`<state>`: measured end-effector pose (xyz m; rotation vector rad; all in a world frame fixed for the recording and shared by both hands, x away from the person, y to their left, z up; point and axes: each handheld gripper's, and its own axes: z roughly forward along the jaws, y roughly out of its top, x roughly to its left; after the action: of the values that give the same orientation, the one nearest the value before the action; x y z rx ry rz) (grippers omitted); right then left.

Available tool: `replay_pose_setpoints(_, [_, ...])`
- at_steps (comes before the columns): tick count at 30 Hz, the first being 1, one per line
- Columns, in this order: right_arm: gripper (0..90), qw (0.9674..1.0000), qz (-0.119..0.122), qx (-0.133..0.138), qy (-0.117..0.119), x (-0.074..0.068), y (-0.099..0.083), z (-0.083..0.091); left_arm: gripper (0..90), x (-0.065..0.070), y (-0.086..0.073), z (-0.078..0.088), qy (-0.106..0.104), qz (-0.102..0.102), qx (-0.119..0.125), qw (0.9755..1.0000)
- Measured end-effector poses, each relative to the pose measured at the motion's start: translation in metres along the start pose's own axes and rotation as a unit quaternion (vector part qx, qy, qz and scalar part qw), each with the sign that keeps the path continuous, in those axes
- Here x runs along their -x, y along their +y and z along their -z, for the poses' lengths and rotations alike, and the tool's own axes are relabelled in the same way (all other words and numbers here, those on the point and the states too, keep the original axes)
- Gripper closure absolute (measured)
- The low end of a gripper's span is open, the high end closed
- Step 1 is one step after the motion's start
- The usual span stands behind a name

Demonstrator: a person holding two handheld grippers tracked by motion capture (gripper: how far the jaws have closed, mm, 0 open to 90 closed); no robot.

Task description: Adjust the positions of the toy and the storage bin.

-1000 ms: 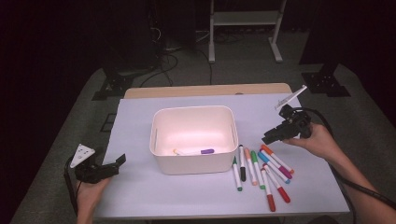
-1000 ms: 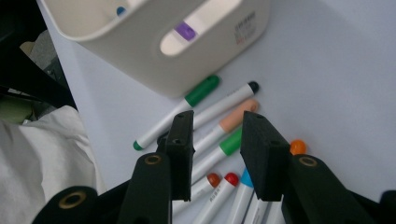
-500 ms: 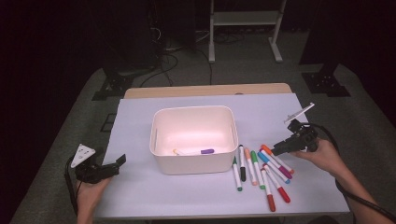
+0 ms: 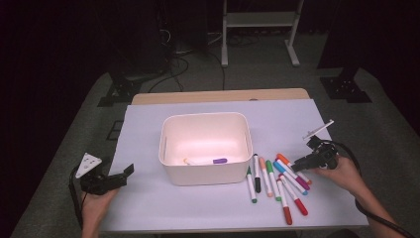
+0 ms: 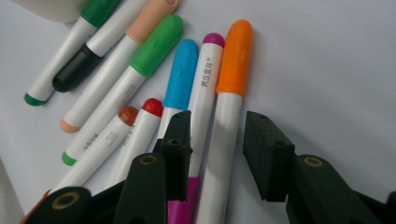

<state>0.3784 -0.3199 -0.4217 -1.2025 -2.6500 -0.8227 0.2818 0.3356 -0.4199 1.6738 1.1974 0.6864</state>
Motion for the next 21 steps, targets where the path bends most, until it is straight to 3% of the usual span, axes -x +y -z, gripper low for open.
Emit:
replay_pose_setpoints(6, [62.2,0.9995,0.004,-0.011,-0.028,0.0009,-0.0022,-0.0074,0.7,-0.0004,0.0000,0.0003,0.000,-0.001,0.000,1.0000])
replay_pose_setpoints(14, [73.9,0.9966,0.031,-0.019,-0.075,-0.0066,-0.0020,-0.0106,0.7,0.0002,0.0005,0.0007,0.000,0.000,0.001,1.0000])
replay_pose_setpoints(21, [75.7,0.9978,0.017,-0.027,-0.058,-0.0022,-0.0013,-0.0073,0.7,-0.0008,0.0004,0.0011,0.001,0.000,0.000,1.0000])
